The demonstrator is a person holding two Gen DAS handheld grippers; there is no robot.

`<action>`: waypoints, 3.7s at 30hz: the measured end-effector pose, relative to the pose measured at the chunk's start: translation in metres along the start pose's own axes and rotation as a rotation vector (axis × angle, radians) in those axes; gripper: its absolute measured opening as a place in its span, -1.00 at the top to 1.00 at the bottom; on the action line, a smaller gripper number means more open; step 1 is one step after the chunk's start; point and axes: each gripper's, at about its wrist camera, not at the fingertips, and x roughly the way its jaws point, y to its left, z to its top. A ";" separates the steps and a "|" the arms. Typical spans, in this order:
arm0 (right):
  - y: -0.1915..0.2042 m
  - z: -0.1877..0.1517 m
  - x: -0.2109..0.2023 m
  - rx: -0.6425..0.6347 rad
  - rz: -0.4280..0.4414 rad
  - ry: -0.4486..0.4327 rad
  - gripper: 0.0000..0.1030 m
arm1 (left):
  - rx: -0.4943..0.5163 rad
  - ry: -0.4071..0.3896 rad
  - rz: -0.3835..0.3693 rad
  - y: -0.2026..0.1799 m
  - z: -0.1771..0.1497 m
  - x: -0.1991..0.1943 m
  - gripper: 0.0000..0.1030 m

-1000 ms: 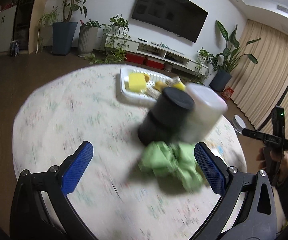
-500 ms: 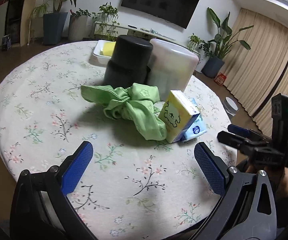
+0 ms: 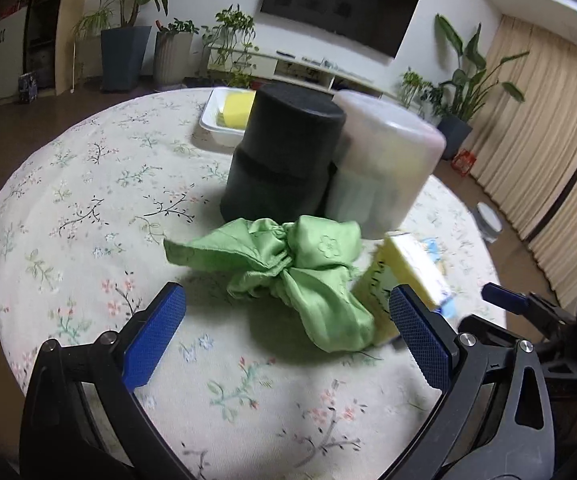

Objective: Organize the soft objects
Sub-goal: 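Move both tools back to the green cloth and tissue packs, then grasp the green cloth with the left tool while the right grasps the blue tissue pack, then carry the green cloth and blue tissue pack over the white tray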

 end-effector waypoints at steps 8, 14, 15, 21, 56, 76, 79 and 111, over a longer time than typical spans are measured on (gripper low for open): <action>0.005 -0.003 0.011 -0.009 0.016 0.033 -0.78 | -0.011 0.044 0.034 0.001 0.004 0.020 -1.00; 0.002 -0.005 0.016 0.000 0.015 0.042 -0.78 | -0.045 0.119 0.053 0.002 0.008 0.039 -1.00; 0.001 -0.006 0.016 0.002 0.014 0.042 -0.78 | -0.040 0.125 0.057 0.002 0.010 0.041 -1.00; 0.004 -0.006 0.019 -0.014 0.015 0.051 -0.78 | 0.010 0.183 0.133 -0.002 0.017 0.058 -1.00; 0.003 0.001 0.048 0.020 0.034 0.109 -0.62 | -0.038 0.127 0.099 0.014 0.012 0.042 -0.27; 0.019 -0.016 0.024 -0.064 -0.007 0.096 -0.07 | -0.068 0.124 0.051 0.018 0.008 0.037 0.46; 0.017 -0.019 0.020 -0.063 -0.008 0.095 -0.07 | -0.070 0.119 0.040 0.017 0.005 0.033 0.52; -0.051 0.008 -0.055 -0.014 -0.021 0.094 -0.06 | -0.001 0.101 0.061 0.039 0.010 -0.068 0.55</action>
